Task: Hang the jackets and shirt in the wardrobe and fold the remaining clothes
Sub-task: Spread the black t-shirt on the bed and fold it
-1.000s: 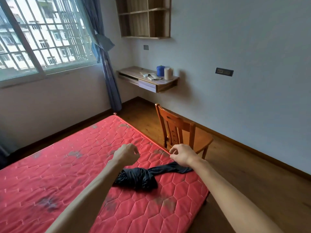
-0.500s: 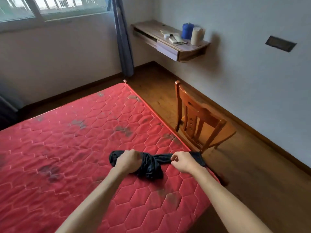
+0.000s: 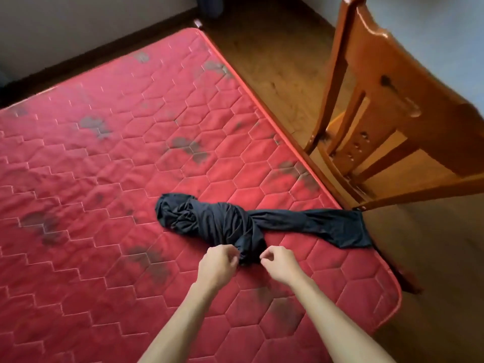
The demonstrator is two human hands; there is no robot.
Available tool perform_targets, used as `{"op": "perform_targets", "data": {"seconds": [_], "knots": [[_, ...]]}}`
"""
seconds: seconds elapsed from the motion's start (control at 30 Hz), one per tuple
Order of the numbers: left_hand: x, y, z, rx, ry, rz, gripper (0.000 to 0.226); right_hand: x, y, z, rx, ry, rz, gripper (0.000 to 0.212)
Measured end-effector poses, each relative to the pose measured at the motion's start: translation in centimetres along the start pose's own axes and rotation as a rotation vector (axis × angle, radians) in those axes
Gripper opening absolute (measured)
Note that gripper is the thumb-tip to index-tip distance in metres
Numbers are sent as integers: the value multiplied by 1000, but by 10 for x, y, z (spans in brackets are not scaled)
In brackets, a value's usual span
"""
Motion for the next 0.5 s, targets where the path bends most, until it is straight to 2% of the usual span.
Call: {"op": "perform_targets", "data": {"seconds": [0.13, 0.2, 0.27, 0.3, 0.4, 0.5], "knots": [[17, -68, 41, -45, 7, -47, 52, -21, -45, 60, -59, -41, 73, 41], [26, -86, 58, -117, 30, -68, 46, -35, -56, 86, -105, -108, 153, 56], [36, -92, 67, -188, 54, -132, 26, -49, -65, 99, -76, -175, 201, 63], [43, -93, 68, -210, 76, -180, 18, -54, -67, 100, -66, -189, 194, 59], [56, -80, 60, -227, 111, -319, 9, -52, -64, 87, -89, -157, 108, 19], [49, -30, 41, -246, 92, -467, 10, -28, -51, 58, -73, -94, 113, 14]]}}
Point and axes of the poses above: each hand's wrist, its own z-axis towards the middle knuckle, its own y-axis out of the back of the hand, x = y × z, the point moved 6 cm from there along z, towards the middle knuckle, and after that the axes turned 3 degrees about -x, right-handed, at the moved point
